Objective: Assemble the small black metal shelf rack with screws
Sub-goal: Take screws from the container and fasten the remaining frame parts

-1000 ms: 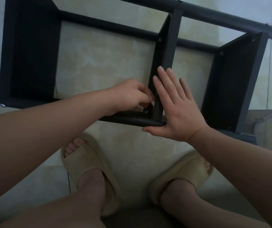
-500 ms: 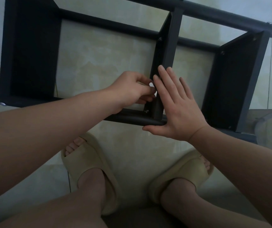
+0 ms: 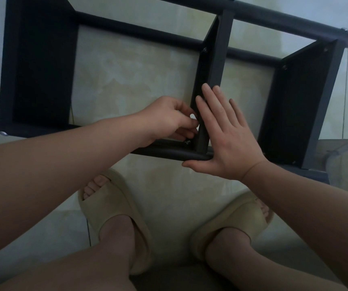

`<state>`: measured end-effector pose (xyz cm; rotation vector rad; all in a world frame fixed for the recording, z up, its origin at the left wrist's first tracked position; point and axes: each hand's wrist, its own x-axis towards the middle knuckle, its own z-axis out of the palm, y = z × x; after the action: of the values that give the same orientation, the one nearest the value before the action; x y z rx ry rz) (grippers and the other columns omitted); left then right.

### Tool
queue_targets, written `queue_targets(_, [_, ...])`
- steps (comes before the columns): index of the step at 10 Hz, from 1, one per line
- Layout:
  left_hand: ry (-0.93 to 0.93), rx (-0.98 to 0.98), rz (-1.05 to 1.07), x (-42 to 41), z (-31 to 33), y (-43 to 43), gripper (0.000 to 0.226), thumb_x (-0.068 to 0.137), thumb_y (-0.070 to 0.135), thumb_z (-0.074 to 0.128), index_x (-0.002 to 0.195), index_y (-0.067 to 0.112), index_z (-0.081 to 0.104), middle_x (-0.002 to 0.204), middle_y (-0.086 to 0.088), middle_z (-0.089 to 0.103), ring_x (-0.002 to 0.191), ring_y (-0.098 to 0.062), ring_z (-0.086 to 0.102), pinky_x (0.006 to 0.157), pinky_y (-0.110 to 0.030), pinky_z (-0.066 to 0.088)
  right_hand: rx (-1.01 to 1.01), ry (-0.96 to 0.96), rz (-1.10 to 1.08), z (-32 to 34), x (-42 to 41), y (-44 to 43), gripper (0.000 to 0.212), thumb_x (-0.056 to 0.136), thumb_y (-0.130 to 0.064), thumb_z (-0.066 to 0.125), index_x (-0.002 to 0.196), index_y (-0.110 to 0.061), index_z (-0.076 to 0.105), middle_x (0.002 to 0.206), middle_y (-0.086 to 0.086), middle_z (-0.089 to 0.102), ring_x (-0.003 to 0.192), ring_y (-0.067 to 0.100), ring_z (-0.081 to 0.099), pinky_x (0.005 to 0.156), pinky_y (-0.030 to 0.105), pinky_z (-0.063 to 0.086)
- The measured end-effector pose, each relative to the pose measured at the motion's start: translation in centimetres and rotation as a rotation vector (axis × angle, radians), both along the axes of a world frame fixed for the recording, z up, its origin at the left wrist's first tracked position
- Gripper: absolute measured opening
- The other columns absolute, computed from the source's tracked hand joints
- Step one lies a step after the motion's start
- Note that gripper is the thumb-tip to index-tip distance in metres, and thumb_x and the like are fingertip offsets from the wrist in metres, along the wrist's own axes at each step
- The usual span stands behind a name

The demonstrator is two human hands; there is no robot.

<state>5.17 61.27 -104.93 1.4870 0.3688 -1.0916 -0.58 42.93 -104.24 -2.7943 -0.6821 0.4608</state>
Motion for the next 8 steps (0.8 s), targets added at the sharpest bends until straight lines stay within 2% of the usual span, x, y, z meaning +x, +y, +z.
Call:
queue_targets(2, [0.065,-0.046,0.049,0.30,-0.23,0.18,0.010,0.093,0.007,0.068,0.089,0.014,0.061,0.073,-0.003,0.073,0.073,-0.015,0.073,0.070,-0.027,0.060,-0.007,-0.002,0.003,0.05,0.04,0.03,0.118,0.081,-0.084,0.049,0.160,-0.003,0.016,0.170,0.013,0.002,0.157,0.029,-0.004,0.123,0.057,0.015])
queue_targets(4, [0.194,-0.091,0.004,0.38,-0.25,0.27,0.008,0.097,0.015,0.063,0.090,0.011,0.063,0.077,-0.006,0.073,0.073,-0.017,0.072,0.067,-0.028,0.058,-0.011,0.008,0.006,0.09,0.06,0.00,0.119,0.080,-0.084,0.049,0.160,-0.002,0.016,0.169,0.014,0.002,0.157,0.029,-0.004,0.123,0.057,0.015])
queue_targets(8, [0.204,-0.096,-0.053,0.48,-0.32,0.29,0.013,0.100,0.014,0.057,0.088,0.010,0.060,0.076,-0.006,0.072,0.073,-0.017,0.072,0.069,-0.029,0.059,-0.020,0.003,0.008,0.10,0.03,0.04,0.119,0.080,-0.084,0.050,0.160,-0.002,0.017,0.169,0.013,0.002,0.157,0.029,-0.004,0.123,0.057,0.016])
